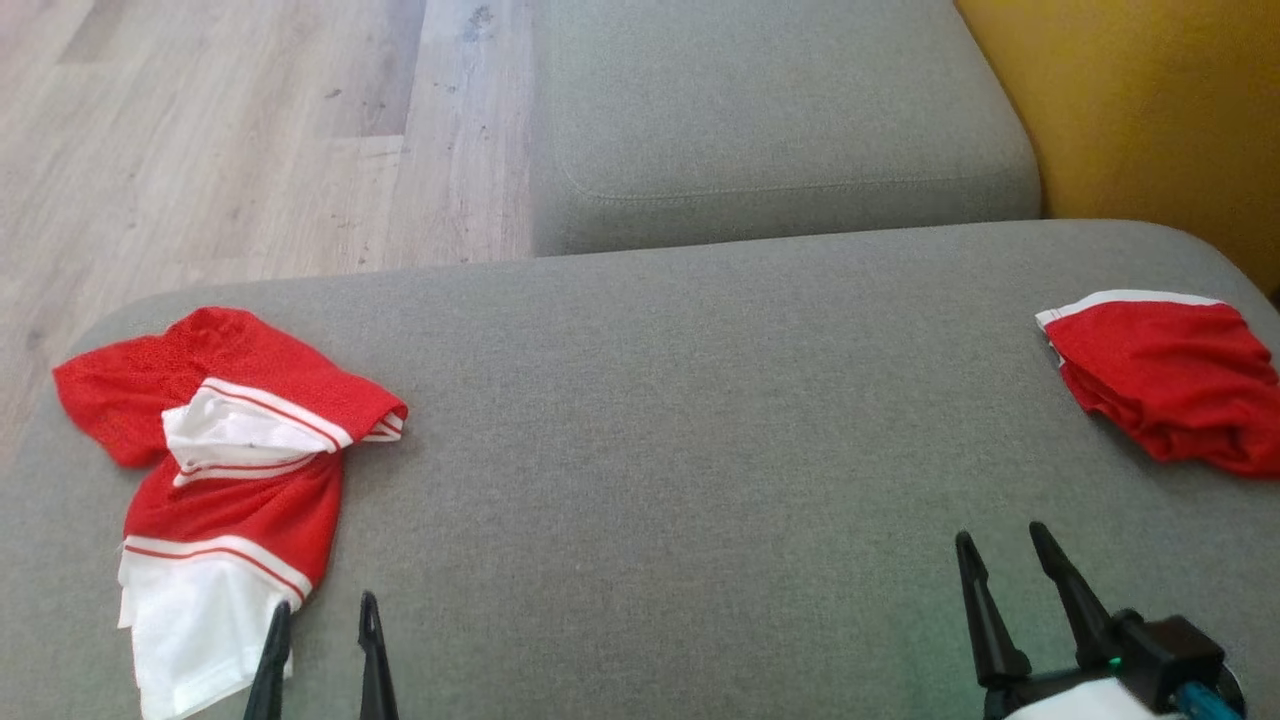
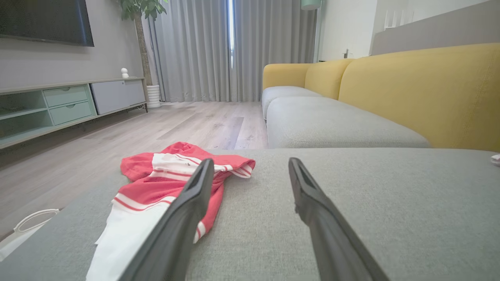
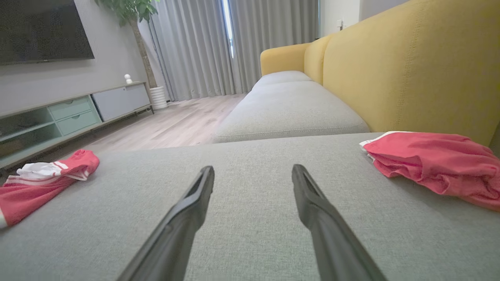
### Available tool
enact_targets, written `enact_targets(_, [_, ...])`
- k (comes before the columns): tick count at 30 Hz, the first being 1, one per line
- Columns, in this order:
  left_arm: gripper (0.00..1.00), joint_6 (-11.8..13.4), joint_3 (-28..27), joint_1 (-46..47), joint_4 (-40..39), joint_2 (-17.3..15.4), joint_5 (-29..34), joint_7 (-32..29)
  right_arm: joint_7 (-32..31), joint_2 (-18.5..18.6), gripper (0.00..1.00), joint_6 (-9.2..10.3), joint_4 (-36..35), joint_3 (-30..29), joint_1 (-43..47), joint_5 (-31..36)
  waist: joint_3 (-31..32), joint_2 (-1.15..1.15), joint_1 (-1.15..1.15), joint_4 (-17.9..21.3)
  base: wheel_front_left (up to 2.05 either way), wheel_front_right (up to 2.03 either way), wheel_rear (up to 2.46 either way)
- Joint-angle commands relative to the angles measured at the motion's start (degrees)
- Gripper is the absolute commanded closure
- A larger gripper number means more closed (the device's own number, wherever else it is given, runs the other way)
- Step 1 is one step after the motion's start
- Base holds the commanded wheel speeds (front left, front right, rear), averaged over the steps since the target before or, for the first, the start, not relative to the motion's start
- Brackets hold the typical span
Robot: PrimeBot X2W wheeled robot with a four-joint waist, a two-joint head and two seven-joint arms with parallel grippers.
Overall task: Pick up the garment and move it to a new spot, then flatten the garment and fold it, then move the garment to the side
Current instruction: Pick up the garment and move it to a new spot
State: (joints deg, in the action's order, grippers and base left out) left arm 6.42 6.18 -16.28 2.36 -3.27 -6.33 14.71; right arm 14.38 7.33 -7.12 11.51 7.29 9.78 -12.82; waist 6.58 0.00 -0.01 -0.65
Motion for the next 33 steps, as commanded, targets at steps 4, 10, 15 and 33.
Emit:
enact_targets(4, [0.00,-1.40,-2.75,2.03,-1.52,0.26,1.32,0.29,0.62,-0.25,0.00,-0.36,-2.35,-0.05,-1.33,1.65,0.22,0.00,0.01,-0.11,0.00,0.00,0.00])
enact_targets(10, [0.00,-1.81,-2.97,2.48,-1.61,0.32,2.04,0.29,0.62,-0.50,0.00,-0.36,-2.37,-0.84,-1.31,2.23,-0.03,0.00,0.01,0.10,0.00,0.00,0.00])
enact_targets(15, [0.00,-2.01,-3.13,2.42,-1.31,0.36,1.68,0.29,0.62,-0.19,0.00,-0.36,-1.93,-0.32,-1.49,2.44,0.07,0.00,0.01,0.48,0.00,0.00,0.00])
enact_targets(33, [0.00,-0.96,-2.12,2.95,-1.16,0.38,1.37,0.29,0.62,-0.95,0.00,-0.36,-1.56,1.81,-0.69,2.68,0.11,0.00,0.01,-8.30,0.00,0.00,0.00])
